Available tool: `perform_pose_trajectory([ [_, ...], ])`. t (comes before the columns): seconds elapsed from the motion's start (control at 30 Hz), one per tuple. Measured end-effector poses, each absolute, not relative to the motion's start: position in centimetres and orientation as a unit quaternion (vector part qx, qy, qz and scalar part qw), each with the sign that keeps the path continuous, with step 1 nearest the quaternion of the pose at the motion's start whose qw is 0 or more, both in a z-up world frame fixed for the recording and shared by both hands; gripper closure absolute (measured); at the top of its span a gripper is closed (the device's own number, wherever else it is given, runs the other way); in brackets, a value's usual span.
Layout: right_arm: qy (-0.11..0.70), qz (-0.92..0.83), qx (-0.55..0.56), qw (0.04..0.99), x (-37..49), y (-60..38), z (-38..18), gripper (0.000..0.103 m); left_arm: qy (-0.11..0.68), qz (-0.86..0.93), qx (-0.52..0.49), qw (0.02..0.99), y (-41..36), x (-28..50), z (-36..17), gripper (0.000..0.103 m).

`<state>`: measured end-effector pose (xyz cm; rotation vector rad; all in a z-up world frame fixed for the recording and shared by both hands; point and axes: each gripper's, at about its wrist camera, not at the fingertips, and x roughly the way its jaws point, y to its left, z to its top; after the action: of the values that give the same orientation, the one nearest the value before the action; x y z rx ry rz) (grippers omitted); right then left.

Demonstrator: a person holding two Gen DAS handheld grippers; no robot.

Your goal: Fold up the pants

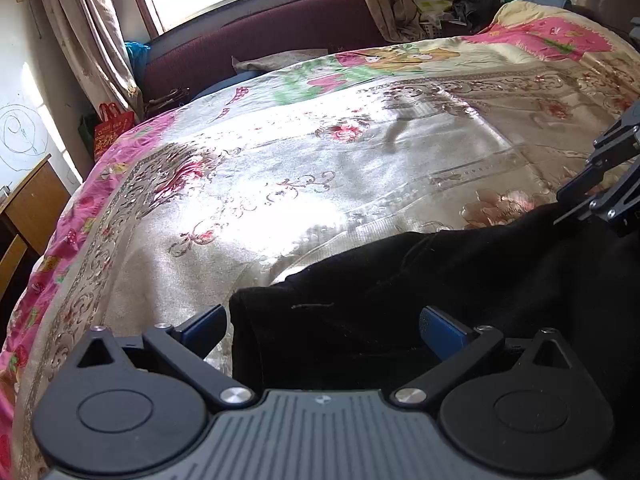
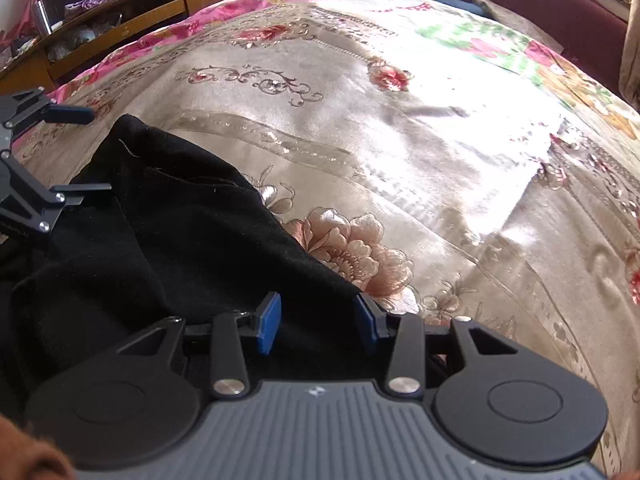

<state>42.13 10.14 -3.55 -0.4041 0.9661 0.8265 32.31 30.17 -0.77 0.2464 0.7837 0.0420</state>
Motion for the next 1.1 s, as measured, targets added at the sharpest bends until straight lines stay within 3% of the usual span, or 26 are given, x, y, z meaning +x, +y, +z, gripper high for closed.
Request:
perform_pose_trajectory([
  [0.23, 0.462, 0.426, -0.223, 0.745, 44.3, 12.2, -5.6, 0.060, 0.408, -0.016, 0.081, 0.909, 32.6, 35.2, -1.6, 0.000],
  [0.37, 0.462, 0.434, -0.220, 0.741, 45.2, 13.1, -6.7, 0.053, 0.427, -0.015, 0.100, 0.899, 32.7, 36.6, -2.8, 0.000],
  [0.47, 0.462, 0.428, -0.213, 0.747, 45.3, 13.5, -6.9, 0.058, 0.438, 0.016, 0.108, 0.892, 33.1, 37.7, -3.7, 0.000],
  [0.53, 0.457, 0.424, -0.222, 0.749, 44.8, 13.6, -6.8, 0.076, 0.439, 0.036, 0.108, 0.891, 33.3, 38.1, -3.9, 0.028],
  [0.57, 0.458, 0.426, -0.226, 0.747, 44.6, 13.8, -6.7, 0.092, 0.440, 0.041, 0.102, 0.891, 33.5, 38.2, -3.8, 0.034],
  [0.6, 0.460, 0.425, -0.230, 0.744, 44.3, 13.9, -6.5, 0.096, 0.440, 0.042, 0.094, 0.892, 33.8, 38.3, -3.7, 0.040],
  [0.8, 0.431, 0.418, -0.222, 0.768, 42.2, 13.2, -2.6, 0.098, 0.414, 0.053, 0.103, 0.903, 33.0, 37.1, -2.0, 0.047],
  [0.83, 0.422, 0.418, -0.215, 0.775, 41.5, 12.6, -1.4, 0.098, 0.404, 0.055, 0.103, 0.907, 33.1, 36.4, -1.2, 0.055],
  [1.1, 0.413, 0.480, -0.145, 0.760, 29.1, 7.9, 6.8, 0.098, 0.328, 0.044, -0.002, 0.944, 34.7, 23.9, 5.9, 0.057],
])
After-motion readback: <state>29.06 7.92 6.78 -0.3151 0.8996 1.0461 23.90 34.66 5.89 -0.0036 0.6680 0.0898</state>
